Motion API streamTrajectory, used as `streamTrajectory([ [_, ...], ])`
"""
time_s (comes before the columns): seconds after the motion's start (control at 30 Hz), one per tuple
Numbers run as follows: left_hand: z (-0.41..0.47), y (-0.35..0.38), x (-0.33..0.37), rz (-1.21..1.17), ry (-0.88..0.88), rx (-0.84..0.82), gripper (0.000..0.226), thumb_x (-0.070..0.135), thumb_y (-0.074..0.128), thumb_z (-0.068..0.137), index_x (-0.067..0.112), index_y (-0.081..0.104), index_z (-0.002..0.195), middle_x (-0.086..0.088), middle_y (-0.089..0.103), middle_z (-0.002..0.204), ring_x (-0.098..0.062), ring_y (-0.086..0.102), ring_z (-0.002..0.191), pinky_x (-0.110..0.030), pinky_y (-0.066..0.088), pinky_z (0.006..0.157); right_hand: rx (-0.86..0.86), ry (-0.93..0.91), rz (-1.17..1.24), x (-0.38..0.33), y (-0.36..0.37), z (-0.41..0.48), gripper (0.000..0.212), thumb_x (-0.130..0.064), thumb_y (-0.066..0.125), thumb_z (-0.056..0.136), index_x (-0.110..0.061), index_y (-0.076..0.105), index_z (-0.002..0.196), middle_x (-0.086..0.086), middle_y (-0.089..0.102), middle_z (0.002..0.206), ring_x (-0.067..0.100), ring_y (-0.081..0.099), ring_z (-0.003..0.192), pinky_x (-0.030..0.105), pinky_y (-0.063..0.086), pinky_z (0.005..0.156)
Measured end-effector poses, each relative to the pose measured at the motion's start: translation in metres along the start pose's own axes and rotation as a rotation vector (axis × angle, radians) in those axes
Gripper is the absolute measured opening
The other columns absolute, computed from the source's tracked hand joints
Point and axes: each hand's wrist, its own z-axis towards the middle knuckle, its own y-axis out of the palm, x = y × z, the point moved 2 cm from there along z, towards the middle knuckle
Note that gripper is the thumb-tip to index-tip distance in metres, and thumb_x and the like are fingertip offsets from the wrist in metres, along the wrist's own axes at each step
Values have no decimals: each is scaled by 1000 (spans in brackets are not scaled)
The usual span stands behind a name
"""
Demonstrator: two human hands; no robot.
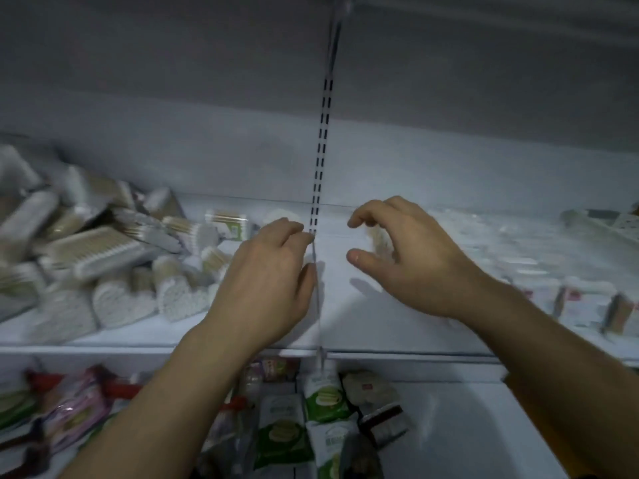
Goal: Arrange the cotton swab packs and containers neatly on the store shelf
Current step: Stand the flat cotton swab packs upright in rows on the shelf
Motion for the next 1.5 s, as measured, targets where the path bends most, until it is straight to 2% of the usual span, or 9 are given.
streamTrajectory([
  [0.1,-21,-20,-16,28,-47,70,42,16,61,92,5,63,133,-15,61,137,-36,52,135,-50,46,109,75,-48,179,-22,25,-11,29,-44,64,93,-37,55,120,-14,52,120,5,46,116,22,42,95],
  [0.33,-69,-71,-59,106,-264,110,43,27,53,92,10,66,130,-10,59,137,-28,56,129,-44,49,106,100,-168,381,-71,51,27,18,-31,66,92,-34,60,109,-12,56,114,10,50,114,32,42,98],
  [0.63,-121,-120,-104,232,-511,158,40,30,54,97,16,62,134,-1,56,136,-25,54,125,-51,51,98,23,-321,465,-151,80,62,22,-30,63,95,-31,61,116,-12,58,116,11,48,115,35,44,98],
  [0.83,-157,-131,-130,184,-620,195,38,23,61,97,20,60,136,4,54,136,-20,53,125,-35,47,99,-56,-467,354,-174,87,82,38,-19,65,91,-32,59,126,-15,59,123,8,47,118,31,42,98],
  [0.93,-160,-139,-149,98,-610,253,38,25,59,97,24,60,135,9,54,135,-14,59,97,-37,50,87,-130,-596,181,-193,94,115,50,-14,69,81,-32,60,126,-10,60,126,16,50,119,39,45,99],
  [1.03,-154,-139,-171,31,-565,299,33,24,59,99,27,61,132,12,55,132,-3,48,67,-22,38,86,-258,-694,1,-208,108,149,53,-34,78,78,-35,57,128,-12,58,125,16,51,115,40,45,97],
  [1.23,-127,-147,-210,-85,-340,388,35,26,53,97,30,60,130,17,56,128,13,45,118,-4,34,98,-162,-762,95,-212,126,162,36,-20,72,83,-24,66,117,-7,66,115,15,60,106,28,46,91],
  [1.37,-125,-118,-250,-135,-274,226,60,61,54,86,17,60,128,16,61,117,-3,53,109,-39,45,109,-46,-610,289,-204,109,164,28,-19,62,94,-21,67,122,-11,69,115,4,64,103,14,44,86],
  [1.5,-92,-146,-245,-185,-229,211,41,31,59,95,24,58,135,14,56,132,-4,52,124,-15,39,100,-62,-494,401,-209,96,170,27,-20,55,97,-26,67,121,-17,69,112,4,63,102,12,44,76],
])
